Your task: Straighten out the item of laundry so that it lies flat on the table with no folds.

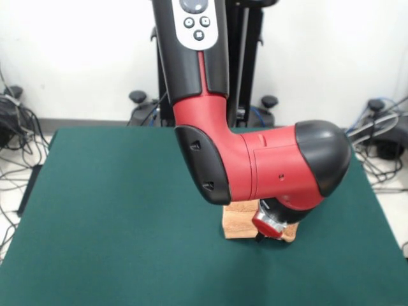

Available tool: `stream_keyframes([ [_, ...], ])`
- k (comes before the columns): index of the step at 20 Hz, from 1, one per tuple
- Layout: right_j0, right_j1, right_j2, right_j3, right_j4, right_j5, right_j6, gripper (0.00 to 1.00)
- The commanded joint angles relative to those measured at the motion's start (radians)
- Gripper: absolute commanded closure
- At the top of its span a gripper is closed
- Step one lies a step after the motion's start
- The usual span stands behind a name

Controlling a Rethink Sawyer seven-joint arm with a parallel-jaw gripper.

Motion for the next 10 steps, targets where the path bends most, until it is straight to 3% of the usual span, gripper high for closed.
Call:
stream_keyframes([
  [1,0.004,0.009,0.028,0.037,-0.083,-0.114,-0.179,0.00],
  [10,-0.014,-0.004,0.025,0.075,-0.071,-0.175,-0.169,0.00],
])
